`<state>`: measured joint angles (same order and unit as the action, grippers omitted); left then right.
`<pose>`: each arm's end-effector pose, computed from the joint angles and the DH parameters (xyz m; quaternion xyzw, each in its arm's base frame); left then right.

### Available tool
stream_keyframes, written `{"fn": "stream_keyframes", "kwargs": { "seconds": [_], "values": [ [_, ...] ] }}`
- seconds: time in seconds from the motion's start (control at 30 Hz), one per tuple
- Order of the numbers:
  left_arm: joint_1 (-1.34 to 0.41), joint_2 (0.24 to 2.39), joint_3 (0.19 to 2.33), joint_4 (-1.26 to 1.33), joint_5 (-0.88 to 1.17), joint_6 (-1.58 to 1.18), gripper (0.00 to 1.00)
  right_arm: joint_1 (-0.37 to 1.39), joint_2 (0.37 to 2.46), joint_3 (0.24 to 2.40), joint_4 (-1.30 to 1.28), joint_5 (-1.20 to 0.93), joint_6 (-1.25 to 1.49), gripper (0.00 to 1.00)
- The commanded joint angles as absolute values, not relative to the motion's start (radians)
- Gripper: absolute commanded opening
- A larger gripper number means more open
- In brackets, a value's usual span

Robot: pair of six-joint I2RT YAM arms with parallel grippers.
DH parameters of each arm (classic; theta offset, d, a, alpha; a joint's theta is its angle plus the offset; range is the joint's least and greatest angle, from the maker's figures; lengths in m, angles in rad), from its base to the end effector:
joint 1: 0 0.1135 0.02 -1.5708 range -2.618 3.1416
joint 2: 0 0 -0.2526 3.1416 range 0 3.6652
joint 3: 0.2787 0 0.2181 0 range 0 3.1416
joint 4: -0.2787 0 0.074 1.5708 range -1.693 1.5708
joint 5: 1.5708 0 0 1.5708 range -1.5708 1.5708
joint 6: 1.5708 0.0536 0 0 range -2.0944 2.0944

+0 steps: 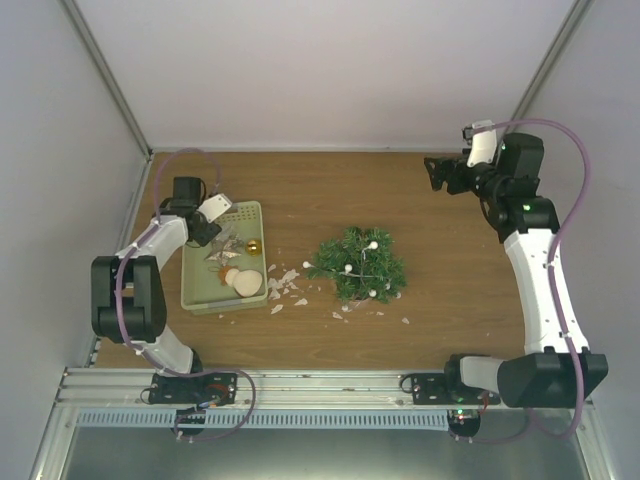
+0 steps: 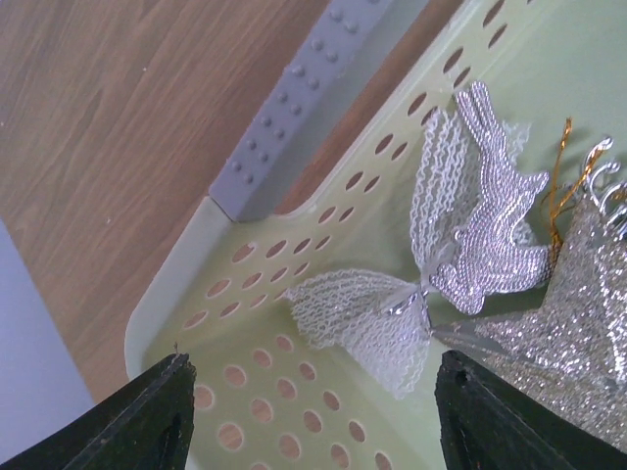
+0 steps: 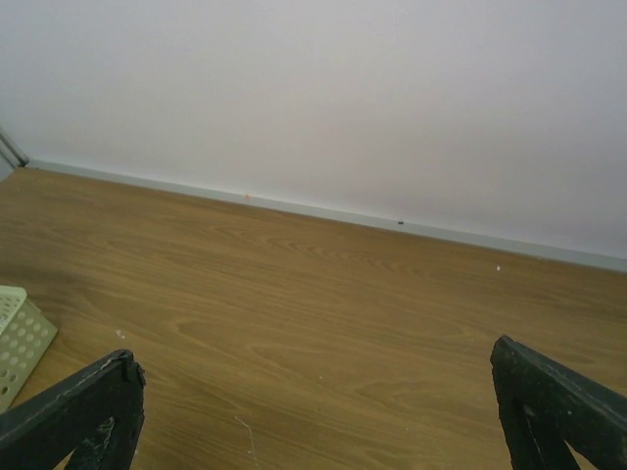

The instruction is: Decorate the small christmas tree

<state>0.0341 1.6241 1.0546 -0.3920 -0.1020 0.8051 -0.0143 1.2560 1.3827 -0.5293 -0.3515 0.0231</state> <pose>0.3149 0.0162 0.1988 0.3441 0.8885 0.1665 0.2538 0.2568 0.0148 0.3910 -0.0810 0.8230 0.1482 0.5423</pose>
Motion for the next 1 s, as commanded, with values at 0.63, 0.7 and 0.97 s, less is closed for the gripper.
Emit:
{"fn": "stream_keyframes", "kwargs": {
  "seconds": [0.63,0.7,0.97],
  "values": [
    [0.007,1.758,1.032,-0.415,-0.297,0.886,0.36,-0.021,1.218,1.349,-0.520,-0.367,0.032,0.96],
    [0.007,1.757,1.032,-0.415,-0.302,0.892,0.27,-0.021,1.217,1.350,-0.518,-0.367,0.032,0.96],
    [0.007,1.781,1.051,-0.421,-0.288,0.878,0.01,-0.021,1.203,1.352,-0.525,-0.356,0.025,0.96]
  ]
}}
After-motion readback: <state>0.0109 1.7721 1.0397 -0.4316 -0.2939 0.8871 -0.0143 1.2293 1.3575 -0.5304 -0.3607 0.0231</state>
